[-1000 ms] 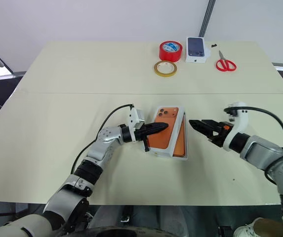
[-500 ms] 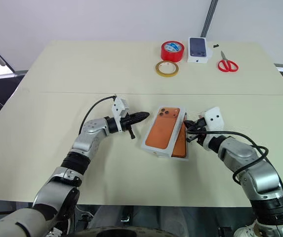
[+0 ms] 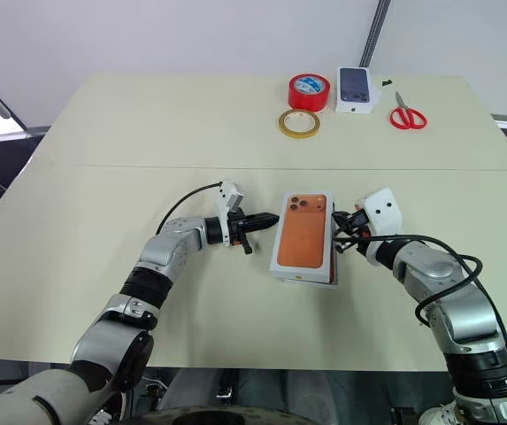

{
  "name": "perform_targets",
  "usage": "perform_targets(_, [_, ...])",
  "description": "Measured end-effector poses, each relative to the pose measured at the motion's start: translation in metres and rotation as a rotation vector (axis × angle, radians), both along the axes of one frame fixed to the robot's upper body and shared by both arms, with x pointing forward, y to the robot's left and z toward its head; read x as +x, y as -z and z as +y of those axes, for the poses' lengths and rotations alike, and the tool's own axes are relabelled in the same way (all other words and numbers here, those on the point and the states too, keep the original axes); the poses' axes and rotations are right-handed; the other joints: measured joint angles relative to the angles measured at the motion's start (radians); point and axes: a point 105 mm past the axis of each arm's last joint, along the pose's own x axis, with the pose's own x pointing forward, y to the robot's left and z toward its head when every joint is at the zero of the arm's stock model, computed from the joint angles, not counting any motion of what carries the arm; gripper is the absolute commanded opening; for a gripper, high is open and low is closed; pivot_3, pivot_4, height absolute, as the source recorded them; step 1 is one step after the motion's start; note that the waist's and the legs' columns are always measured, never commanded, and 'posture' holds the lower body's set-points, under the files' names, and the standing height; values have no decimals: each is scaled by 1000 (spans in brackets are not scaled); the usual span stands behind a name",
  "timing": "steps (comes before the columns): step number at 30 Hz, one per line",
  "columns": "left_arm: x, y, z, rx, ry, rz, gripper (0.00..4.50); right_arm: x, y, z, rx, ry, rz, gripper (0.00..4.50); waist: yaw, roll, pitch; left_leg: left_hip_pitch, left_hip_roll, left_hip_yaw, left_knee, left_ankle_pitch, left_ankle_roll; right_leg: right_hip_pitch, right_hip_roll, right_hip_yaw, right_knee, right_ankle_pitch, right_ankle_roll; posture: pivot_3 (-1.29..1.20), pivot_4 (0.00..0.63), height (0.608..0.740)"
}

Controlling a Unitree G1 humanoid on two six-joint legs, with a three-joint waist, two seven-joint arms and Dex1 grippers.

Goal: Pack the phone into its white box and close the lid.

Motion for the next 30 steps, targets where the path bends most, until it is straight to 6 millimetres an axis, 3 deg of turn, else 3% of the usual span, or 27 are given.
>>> perform_targets(12, [-6,-2,-12,3,41,-14,0,-8,8,-12,-43,15,25,27,-1,0,0,0,0,0,0,0,0,0,0,0,0,0,0,0,150,740])
perform_targets(30, [-11,1,-3,31,48,-46,0,-17,13,-14,-95,-51,51,27,-3,0,0,1,0,0,0,1,-1,0,0,0,2,0,0,0,150,740])
